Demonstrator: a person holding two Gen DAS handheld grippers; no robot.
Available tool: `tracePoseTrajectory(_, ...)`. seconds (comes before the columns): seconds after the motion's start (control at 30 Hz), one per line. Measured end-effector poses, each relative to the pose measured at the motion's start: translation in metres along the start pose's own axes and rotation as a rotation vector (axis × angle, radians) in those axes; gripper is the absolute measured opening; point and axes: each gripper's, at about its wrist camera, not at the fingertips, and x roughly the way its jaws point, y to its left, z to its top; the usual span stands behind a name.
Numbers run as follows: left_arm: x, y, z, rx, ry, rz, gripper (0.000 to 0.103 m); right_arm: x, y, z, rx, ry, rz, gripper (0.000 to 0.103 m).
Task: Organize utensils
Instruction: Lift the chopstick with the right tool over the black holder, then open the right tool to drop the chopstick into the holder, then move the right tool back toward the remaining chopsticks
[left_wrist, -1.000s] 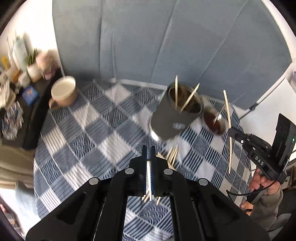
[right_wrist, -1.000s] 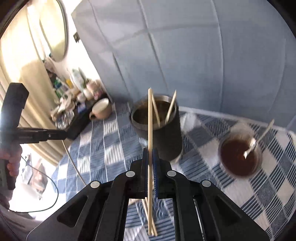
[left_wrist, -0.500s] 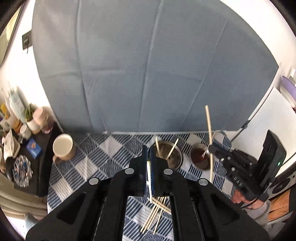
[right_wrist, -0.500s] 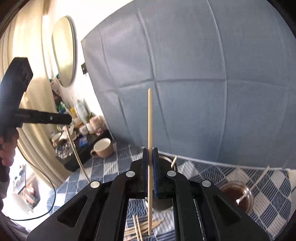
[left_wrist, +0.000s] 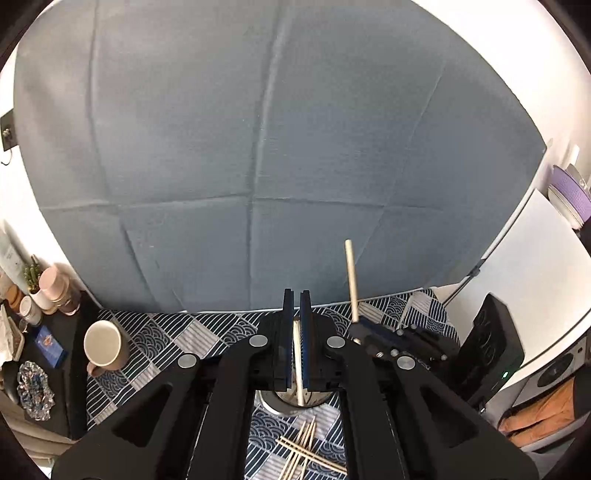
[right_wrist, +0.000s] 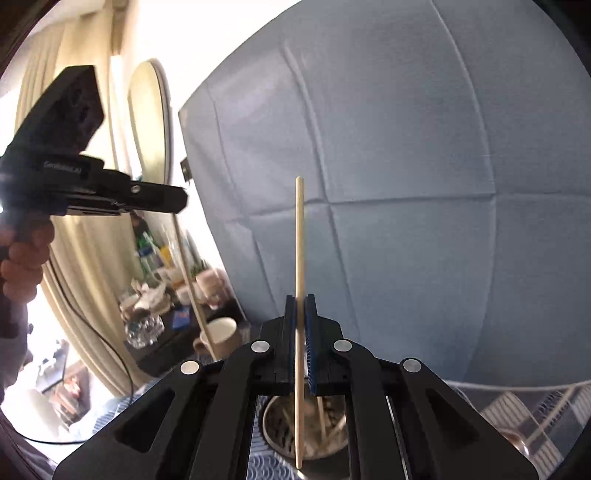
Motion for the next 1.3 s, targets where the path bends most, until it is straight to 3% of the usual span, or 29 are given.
tracePoseTrajectory(0.2, 0.035, -0.001, 0.005, 0.017, 0.019, -0.014, 0.003, 0.027, -0.022, -0.021, 0.056, -0.001, 0.009, 0.005)
tracePoseTrajectory(0.53, 0.096, 0.019, -0.031, -0.027, 0.154, 0.009, 0.003, 0.047, -0.048, -0.057, 0.110, 0.083, 0.003, 0.005)
tracePoseTrajectory(1.0, 0.104, 0.032, -0.057, -0.041, 0.222, 0.050, 0.004, 0.038, -0.042, -0.062, 0.071, 0.134, -0.047, 0.009)
tracePoseTrajectory(1.07, 0.100, 0.034, -0.059, -0.042, 0.222, 0.059, 0.005, 0.034, -0.039, -0.061, 0.063, 0.136, -0.062, 0.014)
tracePoseTrajectory(1.13, 0.095, 0.037, -0.060, -0.046, 0.222, 0.064, 0.012, 0.030, -0.038, -0.060, 0.065, 0.130, -0.079, 0.026)
tracePoseTrajectory(1.3, 0.083, 0.043, -0.063, -0.054, 0.214, 0.080, 0.031, 0.018, -0.030, -0.058, 0.055, 0.122, -0.106, 0.027)
